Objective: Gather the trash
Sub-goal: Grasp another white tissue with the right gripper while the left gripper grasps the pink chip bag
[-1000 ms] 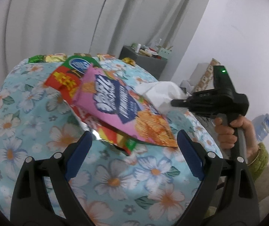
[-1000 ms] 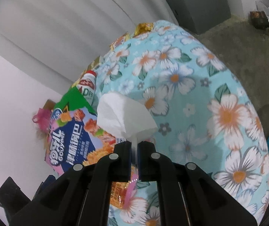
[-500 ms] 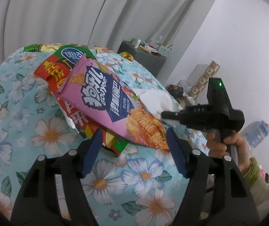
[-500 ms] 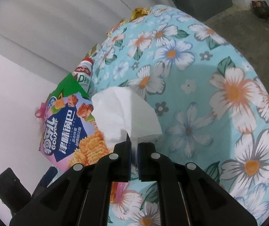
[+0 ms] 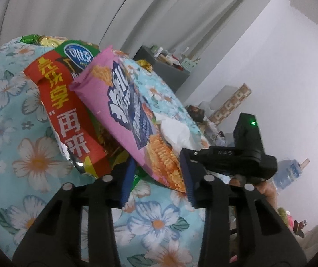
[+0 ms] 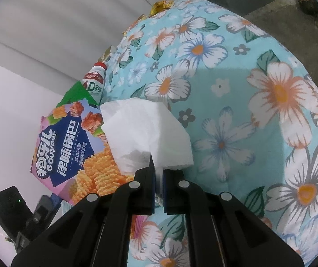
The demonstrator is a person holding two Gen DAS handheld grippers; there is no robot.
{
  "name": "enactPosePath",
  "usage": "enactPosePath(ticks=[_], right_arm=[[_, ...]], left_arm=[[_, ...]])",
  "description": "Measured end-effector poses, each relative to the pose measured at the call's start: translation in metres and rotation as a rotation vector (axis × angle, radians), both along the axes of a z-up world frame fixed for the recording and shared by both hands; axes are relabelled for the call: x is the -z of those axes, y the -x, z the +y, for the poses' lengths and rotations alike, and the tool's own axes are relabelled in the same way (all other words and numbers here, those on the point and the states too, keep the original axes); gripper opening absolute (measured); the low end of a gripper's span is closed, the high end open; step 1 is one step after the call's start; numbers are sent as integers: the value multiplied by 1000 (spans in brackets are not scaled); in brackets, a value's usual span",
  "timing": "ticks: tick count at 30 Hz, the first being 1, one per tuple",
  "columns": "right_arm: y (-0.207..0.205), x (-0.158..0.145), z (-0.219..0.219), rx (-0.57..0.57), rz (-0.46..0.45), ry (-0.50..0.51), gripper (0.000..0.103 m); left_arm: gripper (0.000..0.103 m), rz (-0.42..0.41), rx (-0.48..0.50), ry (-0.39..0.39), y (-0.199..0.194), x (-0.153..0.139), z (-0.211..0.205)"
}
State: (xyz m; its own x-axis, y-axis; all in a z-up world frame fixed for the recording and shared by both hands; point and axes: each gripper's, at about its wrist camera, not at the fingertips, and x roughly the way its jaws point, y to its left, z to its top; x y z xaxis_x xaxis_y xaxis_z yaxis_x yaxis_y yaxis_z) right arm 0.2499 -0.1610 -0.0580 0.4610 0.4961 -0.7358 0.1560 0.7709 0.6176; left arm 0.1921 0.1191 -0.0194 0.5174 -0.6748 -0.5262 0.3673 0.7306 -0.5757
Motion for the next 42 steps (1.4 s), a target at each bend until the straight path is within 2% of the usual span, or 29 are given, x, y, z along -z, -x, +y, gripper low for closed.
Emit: enactPosePath(ticks=[5, 9, 13, 26, 42], right_arm=[[-1, 0, 0, -2, 3, 3, 5], [-2, -1, 1, -3, 5, 10, 5], [-2, -4, 2, -5, 2, 16, 5], [8, -23, 1, 4, -46, -1, 5], [28, -58, -25, 70, -140, -33, 5]], left_arm=[[28, -9, -2, -46, -5, 3, -8], [16, -8, -4, -68, -9, 5, -11], [7, 8, -10, -48, -10, 8, -7], [1, -37, -5, -16, -9, -4, 0], [0, -123, 23, -75, -1, -40, -14]])
